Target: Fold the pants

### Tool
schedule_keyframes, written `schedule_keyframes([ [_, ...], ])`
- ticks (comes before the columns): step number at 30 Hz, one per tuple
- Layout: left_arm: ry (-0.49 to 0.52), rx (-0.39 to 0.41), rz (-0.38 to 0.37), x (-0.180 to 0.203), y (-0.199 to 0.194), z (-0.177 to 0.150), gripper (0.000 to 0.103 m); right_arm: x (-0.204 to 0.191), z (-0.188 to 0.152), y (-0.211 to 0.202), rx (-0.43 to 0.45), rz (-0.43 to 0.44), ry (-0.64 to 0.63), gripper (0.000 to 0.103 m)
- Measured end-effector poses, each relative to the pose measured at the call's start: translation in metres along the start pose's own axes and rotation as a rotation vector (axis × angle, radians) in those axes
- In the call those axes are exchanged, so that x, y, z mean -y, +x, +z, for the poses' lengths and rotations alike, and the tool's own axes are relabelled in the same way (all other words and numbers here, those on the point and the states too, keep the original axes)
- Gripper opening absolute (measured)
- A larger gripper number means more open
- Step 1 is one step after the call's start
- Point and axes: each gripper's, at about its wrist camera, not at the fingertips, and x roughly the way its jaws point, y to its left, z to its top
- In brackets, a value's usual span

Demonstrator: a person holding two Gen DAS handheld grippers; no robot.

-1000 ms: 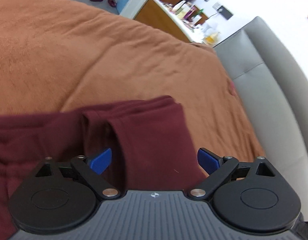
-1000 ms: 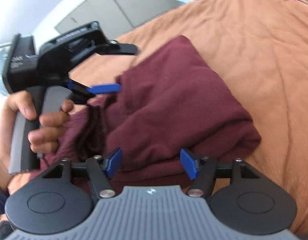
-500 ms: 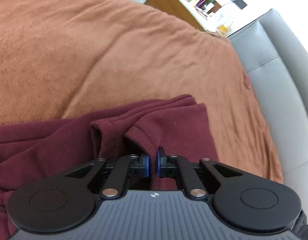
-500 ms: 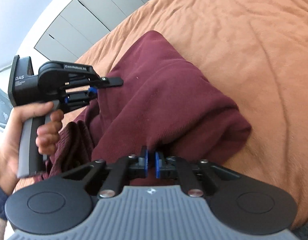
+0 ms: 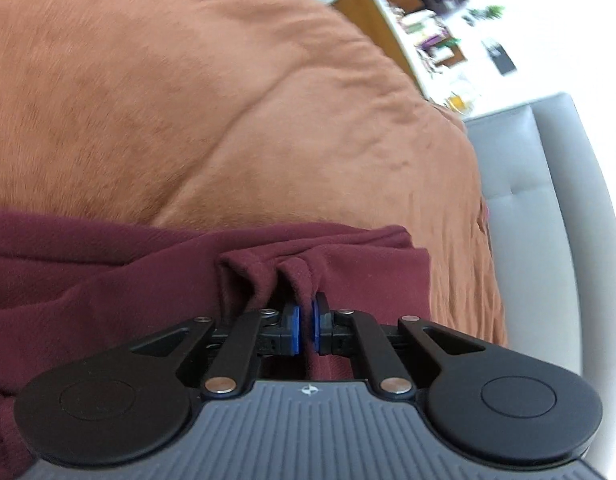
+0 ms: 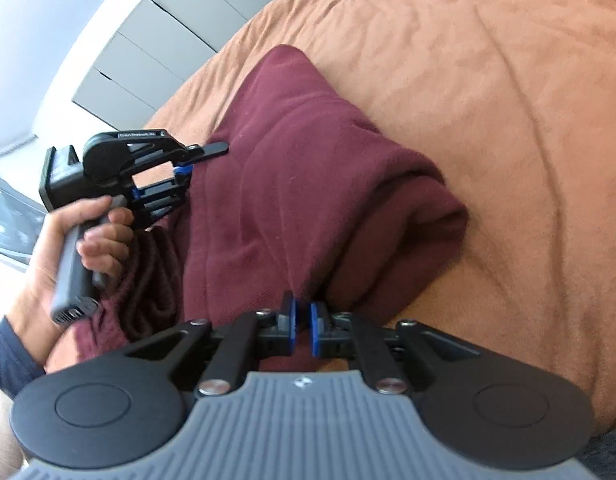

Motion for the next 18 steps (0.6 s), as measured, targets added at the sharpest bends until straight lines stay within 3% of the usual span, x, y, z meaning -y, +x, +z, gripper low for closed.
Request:
schedule_keyframes([
  [1, 0.034, 0.004, 0.01, 0.006, -0.002, -0.001, 0.007, 0.001, 0.002, -0.003, 0.01, 0.015, 0.006, 0.009],
  [3, 0.071, -0.003, 0.023, 0.013, -0.003, 0.0, 0.007, 0.005, 0.007, -0.011, 0.053, 0.02, 0.042, 0.01],
  [6, 0.082, -0.015, 0.031, 0.016, 0.001, 0.002, 0.007, 0.018, 0.021, -0.023, 0.127, 0.026, 0.131, 0.028],
  [10, 0.079, -0.013, 0.032, 0.014, 0.003, 0.0, 0.007, 0.032, 0.034, -0.026, 0.171, 0.008, 0.239, 0.028],
  [11, 0.08, -0.013, 0.033, 0.015, 0.004, -0.001, 0.007, 0.032, 0.038, -0.026, 0.193, -0.006, 0.253, 0.027],
  [13, 0.077, -0.016, 0.038, 0.015, 0.005, -0.001, 0.007, 0.033, 0.043, -0.02, 0.177, -0.061, 0.298, 0.002],
  [18, 0.071, -0.014, 0.035, 0.014, 0.004, -0.001, 0.007, 0.038, 0.033, -0.029, 0.196, 0.002, 0.371, 0.001],
])
